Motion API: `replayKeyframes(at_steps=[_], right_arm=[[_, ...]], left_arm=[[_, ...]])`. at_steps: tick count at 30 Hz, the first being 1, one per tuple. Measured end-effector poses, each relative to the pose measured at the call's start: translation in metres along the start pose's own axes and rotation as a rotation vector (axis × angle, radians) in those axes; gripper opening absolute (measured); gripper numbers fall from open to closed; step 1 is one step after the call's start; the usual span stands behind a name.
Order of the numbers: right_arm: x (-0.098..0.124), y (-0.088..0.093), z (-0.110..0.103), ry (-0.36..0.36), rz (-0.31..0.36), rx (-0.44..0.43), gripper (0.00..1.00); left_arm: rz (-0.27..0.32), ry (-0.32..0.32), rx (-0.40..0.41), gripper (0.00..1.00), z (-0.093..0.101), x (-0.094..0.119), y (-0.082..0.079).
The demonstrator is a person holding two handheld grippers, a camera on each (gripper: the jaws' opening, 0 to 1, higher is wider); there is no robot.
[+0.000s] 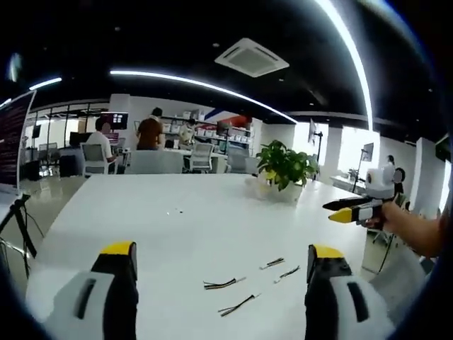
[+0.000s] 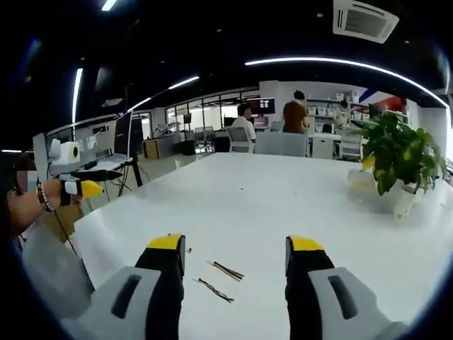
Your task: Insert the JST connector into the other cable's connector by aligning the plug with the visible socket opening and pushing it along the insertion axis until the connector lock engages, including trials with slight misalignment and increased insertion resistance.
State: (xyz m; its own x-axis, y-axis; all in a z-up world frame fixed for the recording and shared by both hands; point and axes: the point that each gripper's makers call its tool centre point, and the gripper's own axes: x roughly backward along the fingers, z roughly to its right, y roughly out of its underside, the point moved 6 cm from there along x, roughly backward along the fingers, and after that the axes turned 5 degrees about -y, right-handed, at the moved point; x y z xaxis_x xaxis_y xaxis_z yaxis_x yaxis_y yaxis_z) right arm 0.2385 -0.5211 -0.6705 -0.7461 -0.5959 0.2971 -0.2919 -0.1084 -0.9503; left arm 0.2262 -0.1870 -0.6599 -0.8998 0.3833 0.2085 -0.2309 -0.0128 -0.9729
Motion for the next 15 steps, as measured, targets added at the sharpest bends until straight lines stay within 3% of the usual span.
replayKeyframes(at_steps=[5,12,15], right_arm=[[-0.011,-0.005,0.008,-0.004,0.002,0.015,0.53],[-0.031,0.0,0.011,-0.068,-0.007,0.029,0.49],[-0.037,0.001,0.012,-0.11,0.01,0.028,0.47]], left_arm=[[0.008,0.004,-0.002,0.99,-0.003,-0.018,-0.005],[-0.004,0.033,-0.047,0.99,-0.003,-0.042,-0.004],[0.01,0.072,-0.027,0.99,-0.001,-0.051,-0.006]])
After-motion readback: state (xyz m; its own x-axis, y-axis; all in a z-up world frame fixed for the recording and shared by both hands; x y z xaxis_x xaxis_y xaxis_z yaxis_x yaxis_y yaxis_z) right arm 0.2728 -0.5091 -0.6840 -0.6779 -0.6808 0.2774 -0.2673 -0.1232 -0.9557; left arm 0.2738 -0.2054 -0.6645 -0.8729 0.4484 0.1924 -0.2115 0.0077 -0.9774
